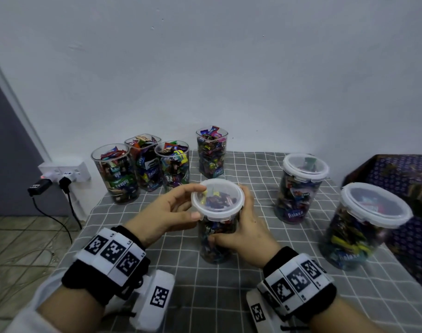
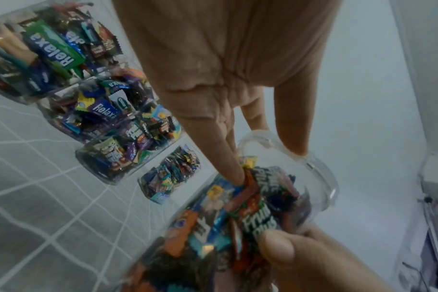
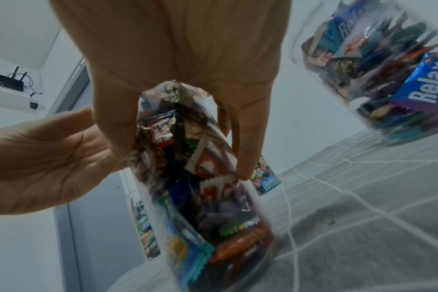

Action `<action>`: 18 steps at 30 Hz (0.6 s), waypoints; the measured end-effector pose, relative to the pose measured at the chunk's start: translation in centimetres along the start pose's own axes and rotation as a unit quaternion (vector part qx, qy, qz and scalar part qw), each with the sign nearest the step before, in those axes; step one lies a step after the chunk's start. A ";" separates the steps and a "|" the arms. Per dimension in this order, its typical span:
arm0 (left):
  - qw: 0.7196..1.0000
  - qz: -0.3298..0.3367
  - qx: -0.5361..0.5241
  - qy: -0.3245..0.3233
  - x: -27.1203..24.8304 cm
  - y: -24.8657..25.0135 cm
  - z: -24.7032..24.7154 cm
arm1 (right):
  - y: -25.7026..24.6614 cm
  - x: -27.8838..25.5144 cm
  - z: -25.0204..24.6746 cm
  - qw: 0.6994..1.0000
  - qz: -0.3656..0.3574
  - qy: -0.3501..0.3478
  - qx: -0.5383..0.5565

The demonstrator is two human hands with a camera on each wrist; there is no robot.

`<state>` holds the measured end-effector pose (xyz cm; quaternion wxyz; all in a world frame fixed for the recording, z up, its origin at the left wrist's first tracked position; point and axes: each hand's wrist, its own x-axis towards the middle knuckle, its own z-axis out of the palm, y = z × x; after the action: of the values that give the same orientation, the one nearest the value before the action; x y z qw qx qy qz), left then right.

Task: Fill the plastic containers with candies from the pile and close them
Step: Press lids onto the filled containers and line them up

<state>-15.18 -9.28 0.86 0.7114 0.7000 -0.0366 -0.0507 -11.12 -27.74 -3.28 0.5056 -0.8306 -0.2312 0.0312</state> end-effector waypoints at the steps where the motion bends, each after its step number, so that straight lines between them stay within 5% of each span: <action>1: 1.000 0.005 0.006 0.004 -0.1 -0.1 0.1 | 0.1 0.0 0.0 1.000 -0.001 -0.002 0.005; 18: 0.996 0.024 0.070 0.044 0.3 -0.3 0.5 | 0.8 1.1 -0.2 0.998 0.041 -0.041 -0.013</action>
<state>-14.95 -9.83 0.60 0.6623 0.7488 -0.0254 -0.0003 -9.78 -27.76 -3.68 0.4831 -0.8440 -0.2176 0.0833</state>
